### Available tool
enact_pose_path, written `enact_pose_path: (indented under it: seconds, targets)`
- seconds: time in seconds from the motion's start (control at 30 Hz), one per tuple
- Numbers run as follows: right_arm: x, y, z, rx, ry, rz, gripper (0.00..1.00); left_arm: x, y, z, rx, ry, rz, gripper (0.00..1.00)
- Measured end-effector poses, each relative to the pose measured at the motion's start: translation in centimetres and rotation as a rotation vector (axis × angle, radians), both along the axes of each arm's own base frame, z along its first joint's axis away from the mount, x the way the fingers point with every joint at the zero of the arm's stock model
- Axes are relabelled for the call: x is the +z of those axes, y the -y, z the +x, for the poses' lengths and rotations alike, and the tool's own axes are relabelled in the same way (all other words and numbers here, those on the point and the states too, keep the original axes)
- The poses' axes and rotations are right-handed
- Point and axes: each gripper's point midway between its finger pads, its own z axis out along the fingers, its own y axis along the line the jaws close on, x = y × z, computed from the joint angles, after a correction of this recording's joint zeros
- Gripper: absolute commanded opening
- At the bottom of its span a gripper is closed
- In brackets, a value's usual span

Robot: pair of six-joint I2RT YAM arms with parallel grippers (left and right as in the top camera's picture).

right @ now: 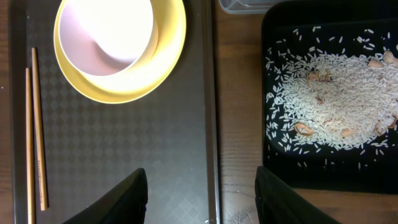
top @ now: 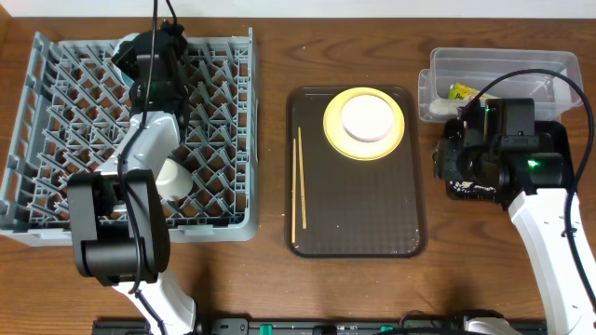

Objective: Sort waste into correct bins and load items into the dishwasher rack
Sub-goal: 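Carry the blue bowl into the dish rack and release it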

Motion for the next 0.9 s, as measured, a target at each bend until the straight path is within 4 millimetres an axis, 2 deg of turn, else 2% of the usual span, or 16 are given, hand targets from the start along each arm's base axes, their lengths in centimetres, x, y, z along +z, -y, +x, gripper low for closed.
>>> enact_pose_path:
  seconds: [0.23,0.53,0.57,0.6,0.63,0.77,0.9]
  targets:
    - [0.0,0.0,0.0,0.000,0.000,0.000,0.53,0.1,1.1,-0.2,0.020,-0.009,0.019,0.06]
    - [0.0,0.0,0.0,0.000,0.000,0.000,0.54,-1.6,4.8,-0.7,-0.022,-0.144,0.033,0.06]
    - [0.0,0.0,0.0,0.000,0.000,0.000,0.53,-1.7,5.0,-1.0,-0.017,-0.156,0.024,0.11]
    - [0.0,0.0,0.0,0.000,0.000,0.000,0.53,-1.8,5.1,-1.1,-0.013,-0.166,0.018,0.22]
    - [0.0,0.0,0.0,0.000,0.000,0.000,0.54,-1.9,5.3,-1.4,-0.010,-0.181,0.012,0.27]
    - [0.0,0.0,0.0,0.000,-0.001,0.000,0.53,-3.7,5.7,-2.9,0.029,-0.232,-0.033,0.34]
    - [0.0,0.0,0.0,0.000,-0.001,0.000,0.54,-6.2,6.2,-4.4,0.068,-0.275,-0.102,0.34]
